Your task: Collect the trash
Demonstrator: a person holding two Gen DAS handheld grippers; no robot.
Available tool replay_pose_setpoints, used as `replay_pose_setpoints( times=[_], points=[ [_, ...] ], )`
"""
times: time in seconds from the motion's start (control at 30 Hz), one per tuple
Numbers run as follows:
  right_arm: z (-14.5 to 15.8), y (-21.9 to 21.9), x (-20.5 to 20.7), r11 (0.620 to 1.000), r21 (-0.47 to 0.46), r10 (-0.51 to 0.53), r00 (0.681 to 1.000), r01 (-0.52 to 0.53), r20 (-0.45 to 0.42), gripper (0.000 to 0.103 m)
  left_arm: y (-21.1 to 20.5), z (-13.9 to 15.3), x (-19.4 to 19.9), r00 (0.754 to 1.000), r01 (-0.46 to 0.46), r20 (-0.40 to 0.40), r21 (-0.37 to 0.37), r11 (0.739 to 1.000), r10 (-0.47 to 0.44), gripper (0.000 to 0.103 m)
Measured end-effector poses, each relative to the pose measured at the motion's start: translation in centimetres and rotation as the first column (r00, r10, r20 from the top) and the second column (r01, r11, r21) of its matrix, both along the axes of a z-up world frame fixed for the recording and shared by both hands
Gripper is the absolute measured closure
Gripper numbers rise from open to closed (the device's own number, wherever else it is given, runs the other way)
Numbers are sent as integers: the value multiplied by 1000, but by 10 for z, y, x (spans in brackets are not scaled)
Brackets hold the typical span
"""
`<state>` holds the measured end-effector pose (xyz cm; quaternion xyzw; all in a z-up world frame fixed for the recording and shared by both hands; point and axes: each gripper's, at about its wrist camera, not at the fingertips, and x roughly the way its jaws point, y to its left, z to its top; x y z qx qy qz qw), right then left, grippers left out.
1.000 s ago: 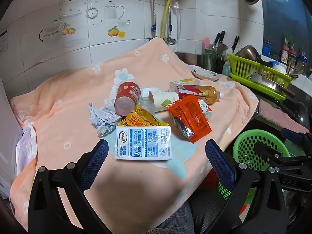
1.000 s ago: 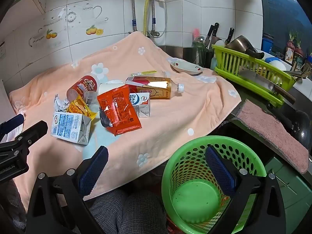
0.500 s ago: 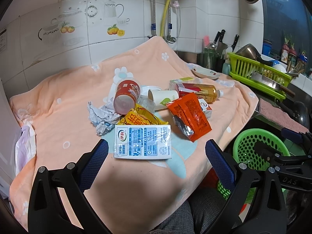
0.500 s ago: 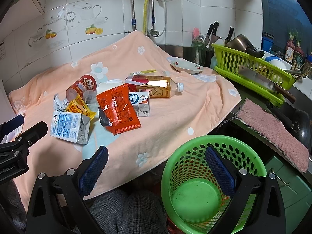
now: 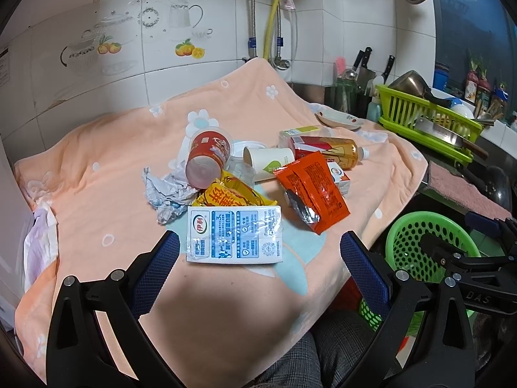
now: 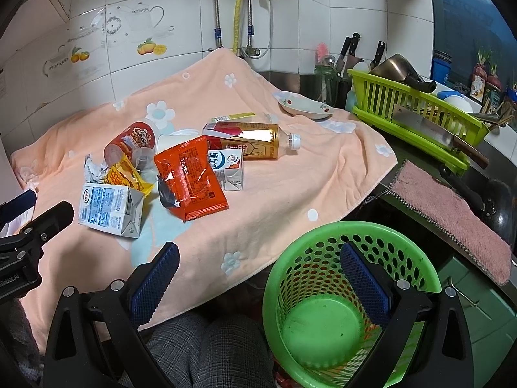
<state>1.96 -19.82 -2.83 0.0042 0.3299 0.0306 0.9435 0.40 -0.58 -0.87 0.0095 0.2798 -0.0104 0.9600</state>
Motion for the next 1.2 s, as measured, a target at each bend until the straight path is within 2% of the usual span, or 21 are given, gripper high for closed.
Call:
replay_pose_setpoints(
  times=[0.53,1.2],
  points=[
    [-2,2,6,1000,-4,3,1000,-3,-7,7,0,-1,7,1000,-1,-15,0,1000,1,5],
    [2,16,33,998,-15,61,998,-62,-10,7,17,2,26,998,-40,-38,-3,999,40,5]
  ],
)
